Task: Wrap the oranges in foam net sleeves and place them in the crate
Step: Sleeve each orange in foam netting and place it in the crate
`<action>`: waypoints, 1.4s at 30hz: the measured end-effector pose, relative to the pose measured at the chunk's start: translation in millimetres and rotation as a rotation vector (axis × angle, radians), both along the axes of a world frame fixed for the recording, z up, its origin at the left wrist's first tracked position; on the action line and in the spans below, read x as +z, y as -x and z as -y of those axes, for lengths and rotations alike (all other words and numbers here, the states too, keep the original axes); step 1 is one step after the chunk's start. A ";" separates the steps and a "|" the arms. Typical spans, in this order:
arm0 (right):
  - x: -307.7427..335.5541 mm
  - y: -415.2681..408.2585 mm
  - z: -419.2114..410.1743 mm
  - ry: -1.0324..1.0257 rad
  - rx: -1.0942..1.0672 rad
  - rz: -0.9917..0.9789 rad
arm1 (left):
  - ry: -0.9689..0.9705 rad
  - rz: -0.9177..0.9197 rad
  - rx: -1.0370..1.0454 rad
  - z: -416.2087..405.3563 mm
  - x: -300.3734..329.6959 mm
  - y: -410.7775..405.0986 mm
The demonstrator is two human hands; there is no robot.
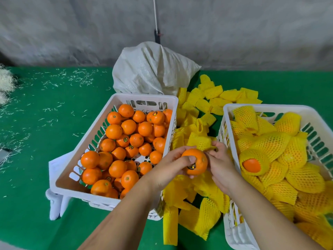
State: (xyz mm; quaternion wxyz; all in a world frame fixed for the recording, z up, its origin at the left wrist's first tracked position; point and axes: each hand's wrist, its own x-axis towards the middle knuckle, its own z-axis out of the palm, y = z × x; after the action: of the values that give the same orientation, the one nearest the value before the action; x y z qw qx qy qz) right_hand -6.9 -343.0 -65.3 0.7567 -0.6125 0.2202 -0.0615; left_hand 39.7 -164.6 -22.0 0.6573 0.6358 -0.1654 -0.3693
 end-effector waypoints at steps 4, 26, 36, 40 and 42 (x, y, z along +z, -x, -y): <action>-1.0 1.3 1.8 0.086 0.002 -0.071 | -0.048 0.053 -0.011 2.7 -1.2 2.1; 1.5 3.3 3.7 0.360 -0.122 0.175 | -0.015 0.166 0.213 9.8 -12.6 1.6; 7.6 11.1 -2.2 0.621 -0.111 0.317 | -0.100 0.298 0.120 8.1 -14.8 -0.6; 13.0 19.0 -8.8 0.917 -0.157 0.541 | -0.124 0.381 0.259 19.0 -19.2 5.5; 10.6 20.6 -10.8 1.037 -0.117 0.600 | -0.065 0.369 0.338 22.1 -21.5 7.9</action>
State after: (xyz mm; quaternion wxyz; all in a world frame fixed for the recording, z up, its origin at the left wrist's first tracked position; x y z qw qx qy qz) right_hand -27.6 -332.2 -54.7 0.3836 -0.8444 -0.0284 -0.3728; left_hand 31.8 -186.7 -43.5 0.6475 0.7320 -0.1620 -0.1369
